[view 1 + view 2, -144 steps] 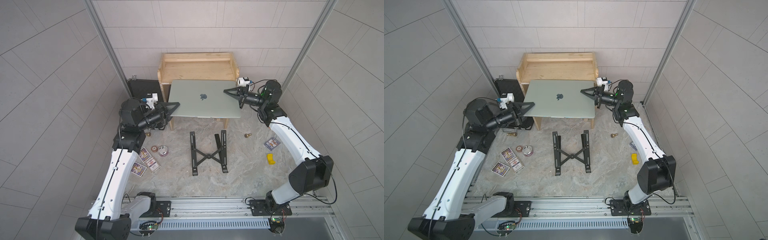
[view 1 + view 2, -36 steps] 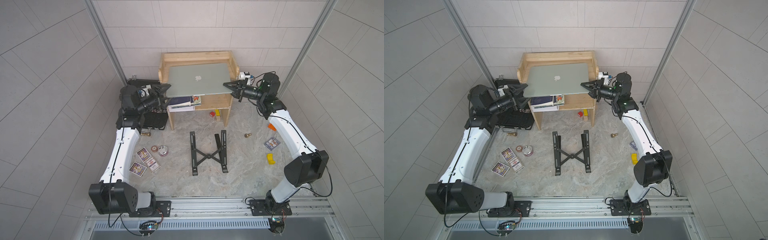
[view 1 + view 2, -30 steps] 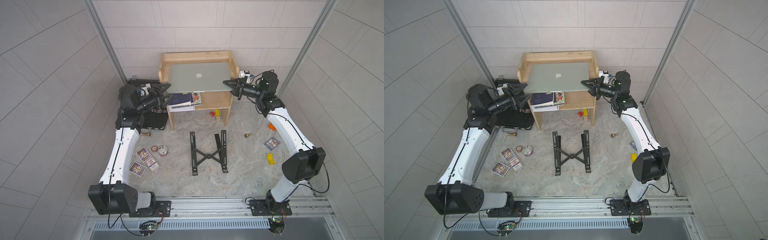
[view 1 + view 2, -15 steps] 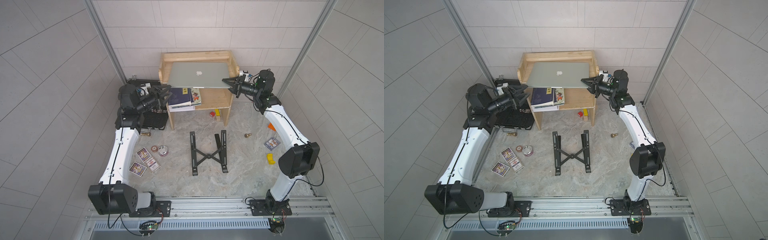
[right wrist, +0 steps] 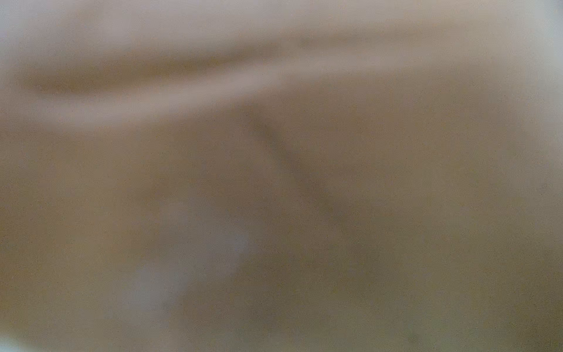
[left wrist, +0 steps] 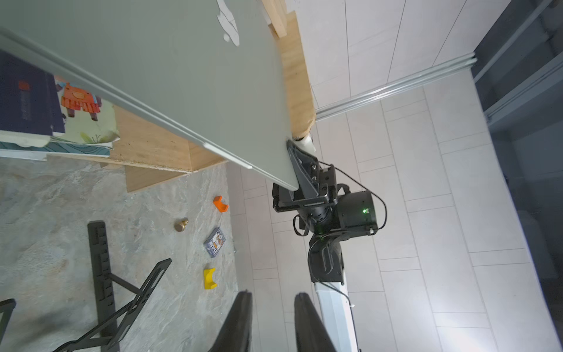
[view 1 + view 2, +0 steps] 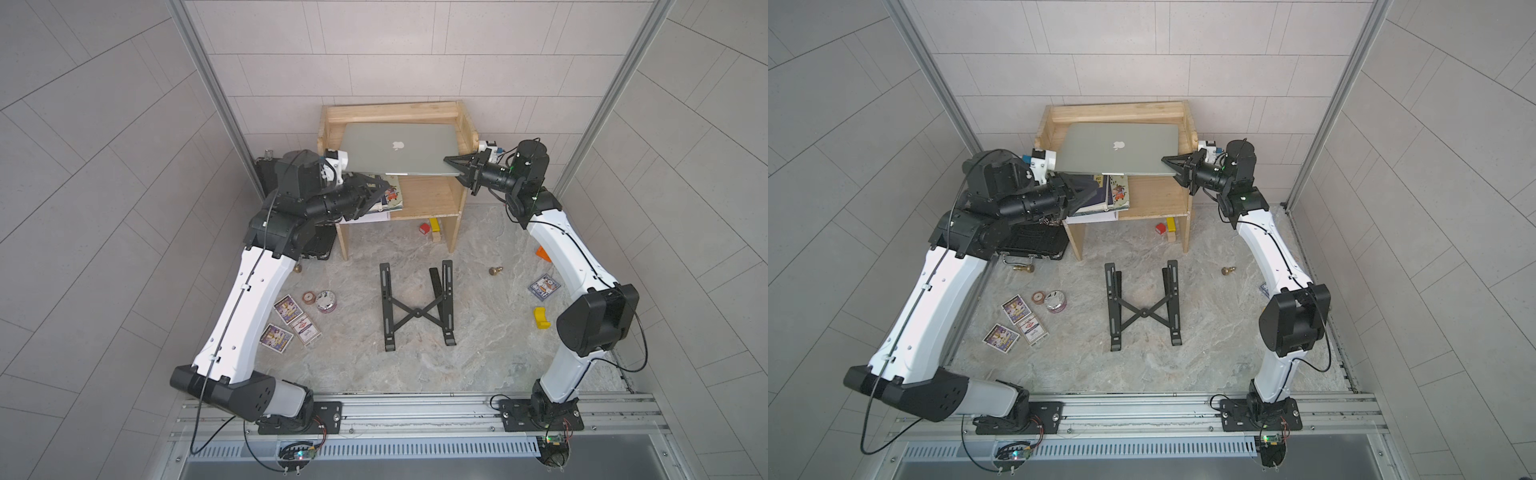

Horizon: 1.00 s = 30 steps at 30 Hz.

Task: Close the laptop lid and set it aside
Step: Place the laptop on the shelf.

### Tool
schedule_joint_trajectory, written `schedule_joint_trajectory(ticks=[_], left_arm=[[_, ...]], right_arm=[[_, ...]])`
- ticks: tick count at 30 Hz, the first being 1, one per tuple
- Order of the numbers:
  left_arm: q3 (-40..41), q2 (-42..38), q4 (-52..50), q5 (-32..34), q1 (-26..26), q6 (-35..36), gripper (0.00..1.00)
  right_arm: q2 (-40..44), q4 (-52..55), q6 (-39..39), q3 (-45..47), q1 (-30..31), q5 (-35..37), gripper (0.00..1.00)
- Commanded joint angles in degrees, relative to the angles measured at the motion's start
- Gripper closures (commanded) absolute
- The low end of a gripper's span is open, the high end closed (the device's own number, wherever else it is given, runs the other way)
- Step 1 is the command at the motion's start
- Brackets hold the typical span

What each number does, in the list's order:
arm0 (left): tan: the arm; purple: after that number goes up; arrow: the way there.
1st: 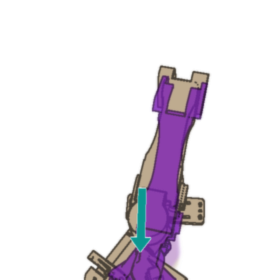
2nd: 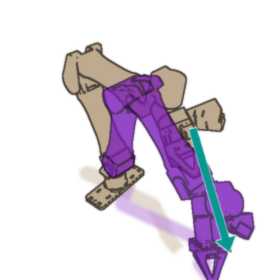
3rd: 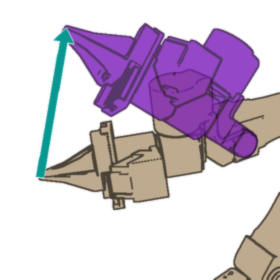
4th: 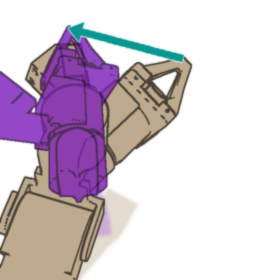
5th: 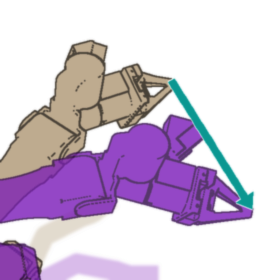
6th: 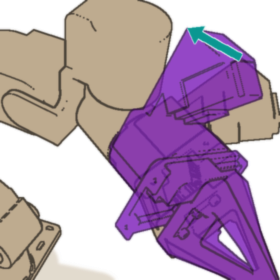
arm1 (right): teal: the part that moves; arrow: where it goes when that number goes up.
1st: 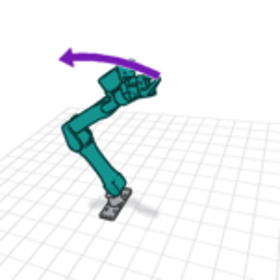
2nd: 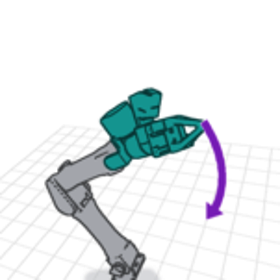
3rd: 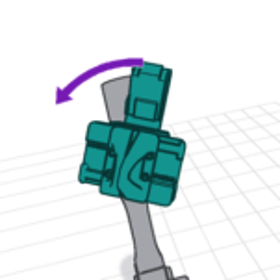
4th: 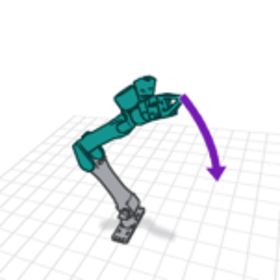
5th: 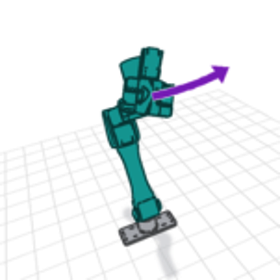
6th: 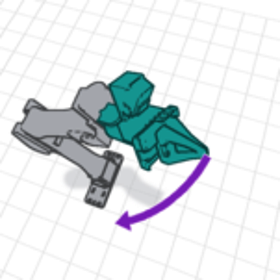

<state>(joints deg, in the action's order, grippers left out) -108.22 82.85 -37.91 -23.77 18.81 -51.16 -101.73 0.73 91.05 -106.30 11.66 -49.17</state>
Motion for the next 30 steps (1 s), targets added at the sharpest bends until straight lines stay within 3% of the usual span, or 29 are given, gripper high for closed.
schedule_joint_trajectory(ticks=[1, 5, 14, 26, 30], left_arm=[[-1.8, 3.1, -11.7, 9.9, 1.2, 11.0, 0.73], [-3.3, 5.7, -10.8, 8.3, 2.2, 10.8, 0.74], [-10.9, 13.3, -10.7, 10.9, 5.7, 10.4, 0.75], [-12.1, 16.6, -4.2, 12.1, 7.2, 7.8, 0.75], [-12.2, 17.9, -1.3, 10.9, 7.5, 6.3, 0.75]], right_arm=[[0.5, -5.1, -3.0, -2.1, 0.5, 1.9, 0.84], [0.3, -5.2, -3.1, -2.1, 0.6, 2.0, 0.84], [0.3, -5.5, -3.5, -1.1, 1.4, 2.4, 0.82], [-0.2, -5.0, -4.6, -0.9, 1.6, 2.2, 0.81], [-0.3, -5.0, -4.8, -0.9, 1.6, 2.0, 0.77]])
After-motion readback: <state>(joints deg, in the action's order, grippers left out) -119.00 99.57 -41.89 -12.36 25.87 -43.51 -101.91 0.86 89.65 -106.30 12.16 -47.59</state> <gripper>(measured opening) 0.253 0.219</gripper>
